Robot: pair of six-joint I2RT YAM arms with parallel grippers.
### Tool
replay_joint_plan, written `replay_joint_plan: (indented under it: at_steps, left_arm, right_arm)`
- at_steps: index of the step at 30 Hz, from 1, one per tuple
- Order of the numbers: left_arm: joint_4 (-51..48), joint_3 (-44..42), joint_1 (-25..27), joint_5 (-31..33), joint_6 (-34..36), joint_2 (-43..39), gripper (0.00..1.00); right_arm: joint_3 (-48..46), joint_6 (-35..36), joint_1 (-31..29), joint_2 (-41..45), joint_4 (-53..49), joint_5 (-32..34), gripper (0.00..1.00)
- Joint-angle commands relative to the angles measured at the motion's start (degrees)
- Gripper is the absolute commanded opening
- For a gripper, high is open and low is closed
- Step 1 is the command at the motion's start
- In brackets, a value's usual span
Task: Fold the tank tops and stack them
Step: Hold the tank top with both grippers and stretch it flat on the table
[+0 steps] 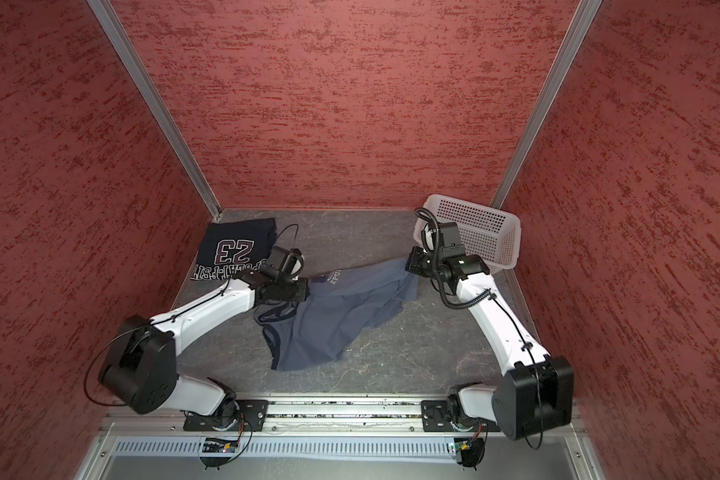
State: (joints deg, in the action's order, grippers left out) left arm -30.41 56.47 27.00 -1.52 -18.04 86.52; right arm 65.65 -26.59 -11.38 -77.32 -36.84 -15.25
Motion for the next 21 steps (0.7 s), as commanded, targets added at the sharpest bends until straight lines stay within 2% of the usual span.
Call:
replay_joint_plan:
  at_steps: [1,4,8,11,15,21]
  left_arm:
    - [-2.0,1.8,0.1,-0.3,0.2,1.6,0.42]
    - [0.4,0.3,0.0,-2.5,0.3,0.4,0.49]
    - [1.7,-0.8,0.0,-3.3,1.1,-0.3,0.51]
    - [2.6,-0.5,0.8,-5.1,1.7,0.0,0.50]
    - [2.0,1.1,2.4,-6.1,2.4,2.1,0.44]
    - [-0.7,2.6,4.6,-3.2,3.6,5.2,0.44]
  right_arm:
    - [-1.0,-1.7,1.6,-0.6,3.6,0.9,0.00]
    - [-2.1,-2.5,3.5,0.5,4.5,2.5,0.00]
    - [-4.1,-2.6,5.6,2.4,5.2,2.5,0.00]
    - [-5.4,-3.0,6.1,2.6,6.0,1.4,0.00]
    - [-6.3,-3.5,6.5,3.0,6.6,1.5,0.00]
    - [-5.9,-3.3,7.1,3.4,6.5,1.2,0.00]
